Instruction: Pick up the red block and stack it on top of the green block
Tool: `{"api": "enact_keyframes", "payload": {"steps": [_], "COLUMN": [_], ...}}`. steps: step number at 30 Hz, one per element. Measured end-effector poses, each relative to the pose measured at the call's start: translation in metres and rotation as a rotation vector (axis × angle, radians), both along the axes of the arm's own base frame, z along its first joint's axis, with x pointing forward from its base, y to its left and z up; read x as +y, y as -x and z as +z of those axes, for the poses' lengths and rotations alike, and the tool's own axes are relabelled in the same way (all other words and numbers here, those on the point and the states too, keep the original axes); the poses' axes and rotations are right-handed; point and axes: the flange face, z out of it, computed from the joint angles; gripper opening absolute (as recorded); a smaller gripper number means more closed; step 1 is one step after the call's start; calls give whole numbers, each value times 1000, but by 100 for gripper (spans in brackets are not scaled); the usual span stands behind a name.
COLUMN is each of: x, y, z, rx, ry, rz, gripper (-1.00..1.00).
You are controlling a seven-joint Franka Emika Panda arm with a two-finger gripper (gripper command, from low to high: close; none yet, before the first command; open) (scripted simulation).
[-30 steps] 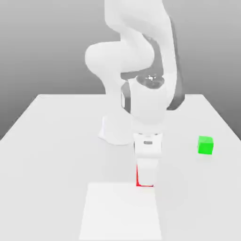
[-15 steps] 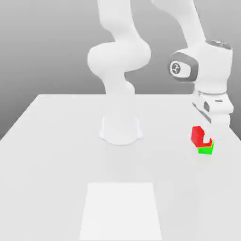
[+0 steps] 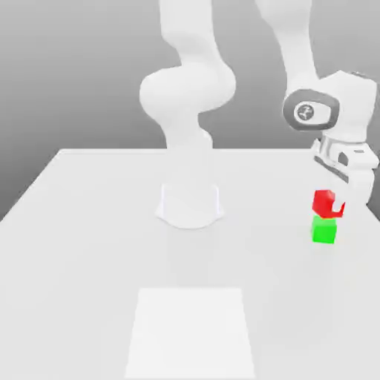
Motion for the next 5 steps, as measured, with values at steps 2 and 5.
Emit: {"api": "enact_keyframes", "payload": {"steps": [2,5], "x": [0,0], "y": [2,8], "z": [-7,-16], "rx": [11,32], "ry": [-12,-32], "rz": [1,9], "gripper": [-100,100]}}
